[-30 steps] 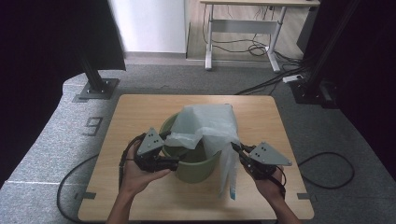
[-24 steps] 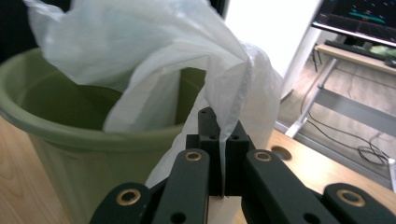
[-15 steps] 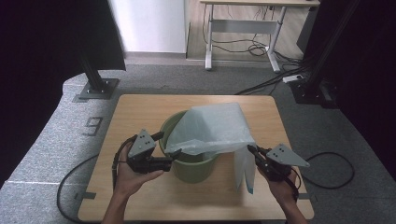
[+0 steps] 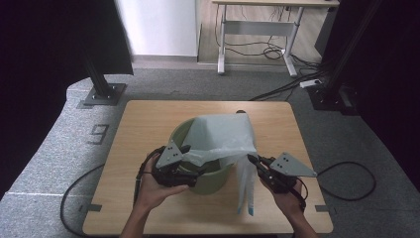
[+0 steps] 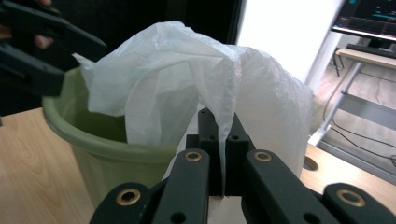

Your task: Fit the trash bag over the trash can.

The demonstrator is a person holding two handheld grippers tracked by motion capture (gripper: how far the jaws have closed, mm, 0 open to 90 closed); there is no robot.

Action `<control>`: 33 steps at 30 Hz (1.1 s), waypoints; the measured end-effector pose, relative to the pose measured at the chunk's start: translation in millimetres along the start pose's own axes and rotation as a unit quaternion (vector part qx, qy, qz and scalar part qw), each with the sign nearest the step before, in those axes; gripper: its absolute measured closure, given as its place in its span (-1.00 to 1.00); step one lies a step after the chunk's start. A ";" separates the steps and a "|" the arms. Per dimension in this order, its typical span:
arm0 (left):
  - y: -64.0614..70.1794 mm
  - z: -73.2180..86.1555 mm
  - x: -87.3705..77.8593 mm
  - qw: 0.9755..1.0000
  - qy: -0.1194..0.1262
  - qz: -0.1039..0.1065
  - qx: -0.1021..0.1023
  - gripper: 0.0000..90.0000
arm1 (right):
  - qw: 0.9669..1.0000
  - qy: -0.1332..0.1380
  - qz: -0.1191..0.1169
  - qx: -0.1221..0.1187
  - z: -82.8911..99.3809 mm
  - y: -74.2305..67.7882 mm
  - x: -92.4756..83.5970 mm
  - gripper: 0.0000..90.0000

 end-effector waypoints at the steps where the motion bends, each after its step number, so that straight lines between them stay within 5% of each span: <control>1: 0.4 -0.1 1.5 1.000 0.001 -0.006 0.000 -0.55 | 1.000 0.000 -0.003 -0.002 -1.4 -2.9 2.5 0.96; 6: -3.0 -0.8 5.5 0.999 0.018 -0.025 -0.031 -0.46 | 1.000 0.004 -0.015 -0.007 -7.0 -12.5 8.2 0.96; 13: -5.3 -1.4 10.0 0.998 0.018 -0.041 -0.048 -0.26 | 1.000 0.006 -0.021 -0.012 -11.5 -18.1 12.4 0.96; 18: -7.2 -4.2 13.7 0.997 0.020 -0.051 -0.053 0.27 | 1.000 0.005 -0.022 -0.013 -10.5 -20.3 14.3 0.96; 23: -10.2 -3.7 13.9 0.998 0.018 -0.029 -0.052 0.88 | 1.000 0.000 -0.029 -0.005 -2.2 -19.7 14.6 0.94; 33: -39.8 9.2 -6.9 0.994 0.013 -0.054 -0.093 1.00 | 0.998 0.021 -0.064 0.006 13.8 -16.6 -6.5 0.30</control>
Point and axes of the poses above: each handheld gripper's, and its own axes: x roughly forward along the jaws, z roughly out of its underside, y roughly to its right, the point moved 4 cm from there along x, roughly forward along the jaws, and after that the axes turned 1 degree about z, right-handed, at the moved point
